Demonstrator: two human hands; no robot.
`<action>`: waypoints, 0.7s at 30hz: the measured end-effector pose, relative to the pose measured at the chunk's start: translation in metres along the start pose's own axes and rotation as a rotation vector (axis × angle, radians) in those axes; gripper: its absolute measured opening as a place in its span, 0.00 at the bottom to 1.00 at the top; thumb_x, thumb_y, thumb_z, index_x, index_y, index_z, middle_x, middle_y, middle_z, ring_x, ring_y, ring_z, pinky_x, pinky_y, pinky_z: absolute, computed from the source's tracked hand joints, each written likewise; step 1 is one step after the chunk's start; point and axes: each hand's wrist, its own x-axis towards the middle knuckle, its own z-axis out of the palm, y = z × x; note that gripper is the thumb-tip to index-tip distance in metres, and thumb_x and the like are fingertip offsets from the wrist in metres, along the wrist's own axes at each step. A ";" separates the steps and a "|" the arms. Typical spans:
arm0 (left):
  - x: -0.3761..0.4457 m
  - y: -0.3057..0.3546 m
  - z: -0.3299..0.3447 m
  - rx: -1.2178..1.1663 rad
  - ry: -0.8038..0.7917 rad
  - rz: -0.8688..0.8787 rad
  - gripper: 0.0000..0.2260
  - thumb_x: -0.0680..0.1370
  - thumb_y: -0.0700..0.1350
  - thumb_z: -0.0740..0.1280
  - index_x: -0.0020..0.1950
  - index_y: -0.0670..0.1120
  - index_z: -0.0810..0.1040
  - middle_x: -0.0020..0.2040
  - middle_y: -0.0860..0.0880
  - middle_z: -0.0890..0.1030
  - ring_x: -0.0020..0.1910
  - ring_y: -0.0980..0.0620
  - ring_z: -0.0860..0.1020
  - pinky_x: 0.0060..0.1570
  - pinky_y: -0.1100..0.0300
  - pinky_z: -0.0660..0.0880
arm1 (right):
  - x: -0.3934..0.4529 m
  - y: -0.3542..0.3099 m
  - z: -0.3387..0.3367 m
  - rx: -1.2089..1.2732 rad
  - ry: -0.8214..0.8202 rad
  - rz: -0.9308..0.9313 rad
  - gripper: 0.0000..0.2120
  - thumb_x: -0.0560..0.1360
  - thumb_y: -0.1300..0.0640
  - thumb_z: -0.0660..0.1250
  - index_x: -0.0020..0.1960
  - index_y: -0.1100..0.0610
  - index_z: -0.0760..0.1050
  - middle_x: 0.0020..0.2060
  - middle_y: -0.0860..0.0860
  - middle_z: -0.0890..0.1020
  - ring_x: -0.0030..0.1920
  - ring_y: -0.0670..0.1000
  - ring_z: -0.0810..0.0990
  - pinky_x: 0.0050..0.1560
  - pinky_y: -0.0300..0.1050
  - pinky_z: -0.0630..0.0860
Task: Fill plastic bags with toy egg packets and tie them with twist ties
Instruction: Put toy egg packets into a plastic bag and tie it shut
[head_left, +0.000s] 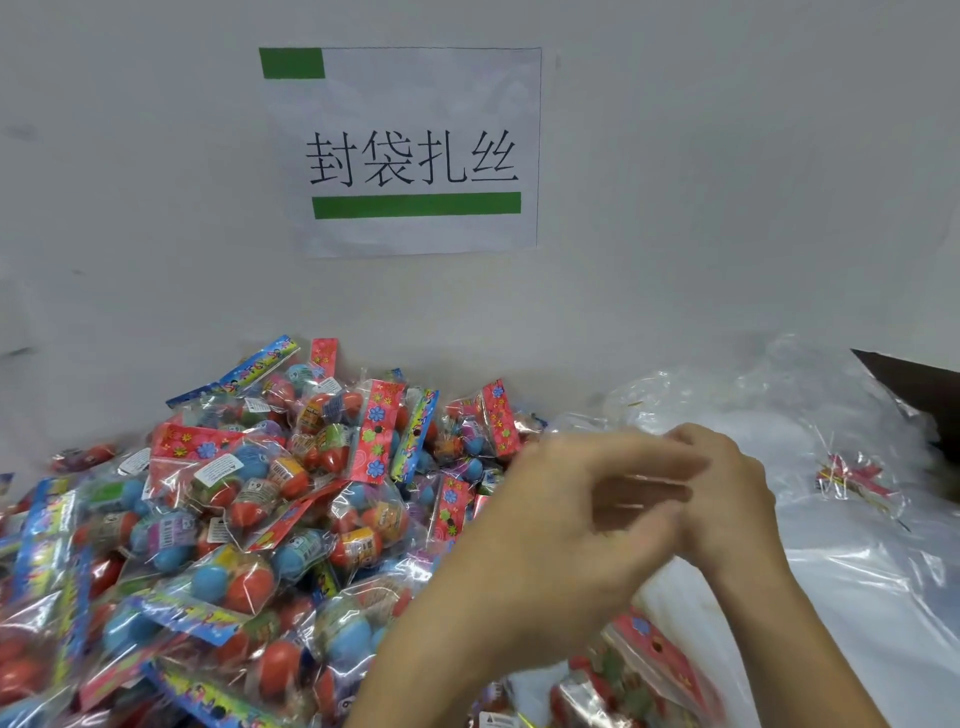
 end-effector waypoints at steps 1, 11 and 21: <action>0.001 -0.002 -0.003 -0.037 0.098 0.047 0.13 0.78 0.35 0.68 0.60 0.48 0.83 0.52 0.54 0.84 0.51 0.57 0.83 0.53 0.61 0.80 | 0.000 -0.001 -0.001 0.013 -0.002 0.005 0.05 0.72 0.59 0.67 0.45 0.50 0.72 0.43 0.52 0.79 0.40 0.56 0.74 0.32 0.43 0.64; -0.003 -0.052 -0.030 0.747 0.724 -0.325 0.05 0.77 0.44 0.72 0.49 0.54 0.83 0.42 0.57 0.78 0.44 0.54 0.76 0.44 0.53 0.78 | -0.009 -0.016 0.003 0.182 -0.142 -0.162 0.17 0.70 0.63 0.68 0.55 0.46 0.76 0.49 0.48 0.80 0.44 0.47 0.79 0.37 0.37 0.73; -0.013 -0.077 -0.047 0.643 0.800 -0.510 0.04 0.80 0.41 0.65 0.50 0.46 0.79 0.36 0.49 0.76 0.34 0.48 0.75 0.29 0.57 0.67 | -0.019 -0.027 0.003 0.151 -0.172 -0.515 0.18 0.67 0.48 0.80 0.45 0.44 0.70 0.42 0.44 0.75 0.41 0.44 0.74 0.42 0.42 0.73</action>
